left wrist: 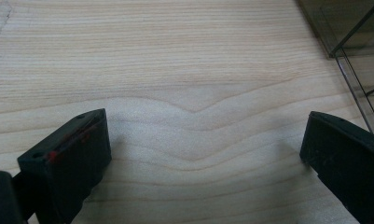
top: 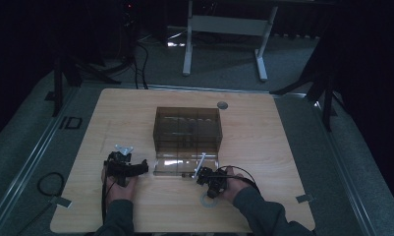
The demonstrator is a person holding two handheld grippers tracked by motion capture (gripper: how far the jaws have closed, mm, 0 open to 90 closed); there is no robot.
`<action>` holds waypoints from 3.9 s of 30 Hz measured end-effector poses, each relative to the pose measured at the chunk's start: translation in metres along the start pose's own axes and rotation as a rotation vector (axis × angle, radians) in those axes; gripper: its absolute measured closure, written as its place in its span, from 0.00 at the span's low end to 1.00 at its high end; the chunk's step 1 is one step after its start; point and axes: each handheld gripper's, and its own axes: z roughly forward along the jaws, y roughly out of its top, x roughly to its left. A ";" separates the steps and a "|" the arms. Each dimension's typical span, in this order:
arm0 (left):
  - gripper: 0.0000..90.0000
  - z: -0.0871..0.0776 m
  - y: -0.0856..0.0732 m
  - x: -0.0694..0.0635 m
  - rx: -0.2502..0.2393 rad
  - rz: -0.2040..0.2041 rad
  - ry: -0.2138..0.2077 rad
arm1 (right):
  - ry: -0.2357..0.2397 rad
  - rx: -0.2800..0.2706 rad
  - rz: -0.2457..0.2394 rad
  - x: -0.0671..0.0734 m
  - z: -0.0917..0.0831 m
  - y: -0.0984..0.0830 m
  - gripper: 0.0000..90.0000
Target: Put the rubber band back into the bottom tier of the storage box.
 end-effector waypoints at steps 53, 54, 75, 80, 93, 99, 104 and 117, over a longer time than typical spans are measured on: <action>0.02 0.000 0.000 0.000 0.000 0.000 0.000 | -0.064 0.033 -0.020 -0.009 -0.034 0.012 0.92; 0.02 0.000 0.000 0.000 0.000 0.000 0.000 | -0.065 0.031 -0.020 -0.009 -0.035 0.012 0.92; 0.02 0.000 0.000 0.000 0.002 0.001 0.000 | -0.070 0.010 -0.007 -0.017 -0.051 0.016 0.92; 0.02 0.000 0.000 0.000 0.002 0.000 0.000 | -0.073 0.007 -0.002 -0.018 -0.054 0.016 0.92; 0.02 0.000 0.000 0.000 0.002 0.000 -0.001 | -0.092 -0.019 0.021 -0.030 -0.071 0.015 0.92; 0.02 0.000 0.000 0.000 0.001 -0.001 0.000 | -0.101 -0.025 0.033 -0.035 -0.077 0.016 0.92; 0.02 0.000 0.000 0.000 -0.004 -0.005 0.000 | -0.101 -0.035 0.049 -0.040 -0.079 0.016 0.92; 0.02 0.000 0.000 0.000 -0.004 -0.002 0.001 | -0.109 -0.053 0.076 -0.051 -0.082 0.019 0.92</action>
